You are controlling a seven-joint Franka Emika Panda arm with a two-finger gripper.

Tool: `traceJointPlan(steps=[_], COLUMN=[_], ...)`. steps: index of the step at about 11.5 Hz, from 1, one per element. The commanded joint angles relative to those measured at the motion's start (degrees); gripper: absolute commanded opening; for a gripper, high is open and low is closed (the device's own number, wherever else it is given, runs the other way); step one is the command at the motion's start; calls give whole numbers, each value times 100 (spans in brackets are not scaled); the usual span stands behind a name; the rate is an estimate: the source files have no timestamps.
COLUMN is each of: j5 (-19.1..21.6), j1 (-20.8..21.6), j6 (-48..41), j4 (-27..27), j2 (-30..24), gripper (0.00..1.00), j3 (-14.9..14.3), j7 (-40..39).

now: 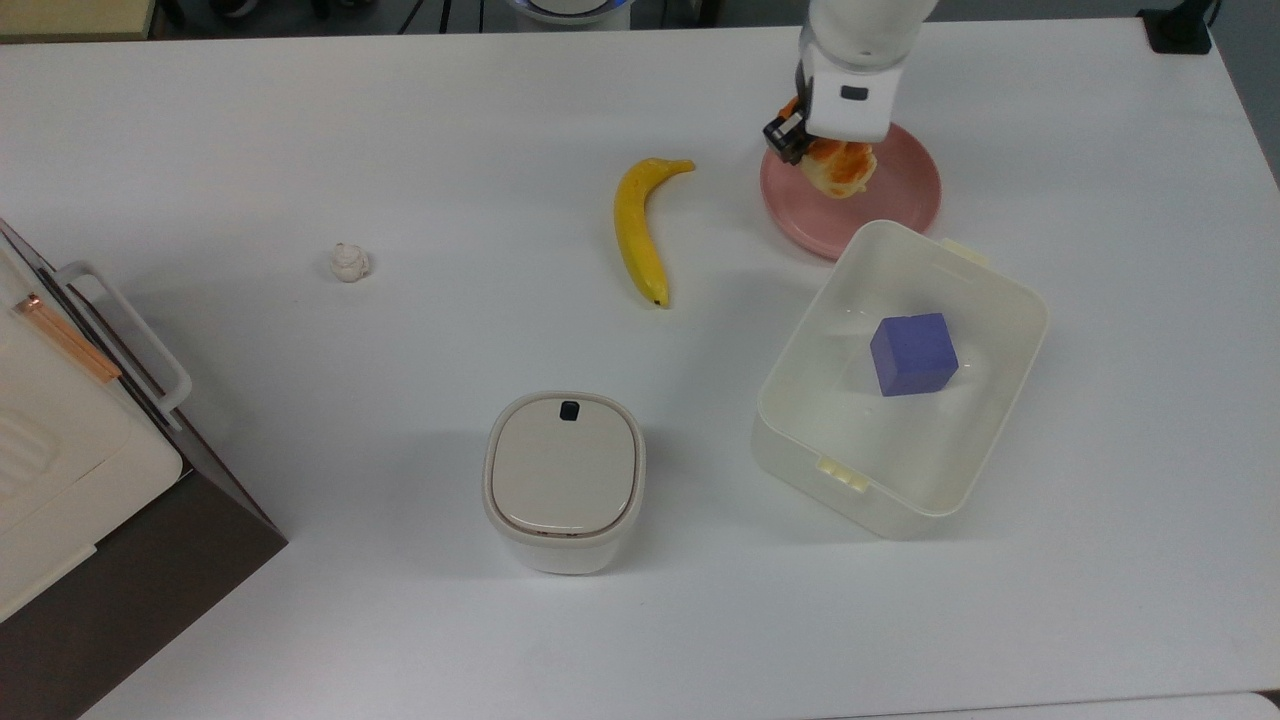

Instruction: Put the bread on a plate

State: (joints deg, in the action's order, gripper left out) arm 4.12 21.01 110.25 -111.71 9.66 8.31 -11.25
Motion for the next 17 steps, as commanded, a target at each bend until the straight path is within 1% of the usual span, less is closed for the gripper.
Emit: traceJointPlan(steps=[1, 2, 3, 4, 5, 9, 10, 12, 13, 16, 17], j5=[124, 124, 124, 124, 124, 124, 124, 124, 115, 45, 27], j1=[254, 254, 263, 263, 263, 237, 149, -254, -386, -1088, -1291], j6=[-83, -92, -92, -92, -100, -170, -345, -775, -847, -830, -839], j4=[-44, -36, -35, -35, -27, 26, 218, 744, 877, 940, 1053], j2=[106, 106, 106, 106, 106, -7, -104, -210, -245, -447, -456], gripper=[47, 50, 55, 74, 100, 100, 100, 100, 100, 100, 100], j3=[-58, -58, -58, -58, -58, -58, -58, -58, -67, -67, -75], j7=[193, 193, 193, 202, 219, 316, 316, 316, 316, 343, 351])
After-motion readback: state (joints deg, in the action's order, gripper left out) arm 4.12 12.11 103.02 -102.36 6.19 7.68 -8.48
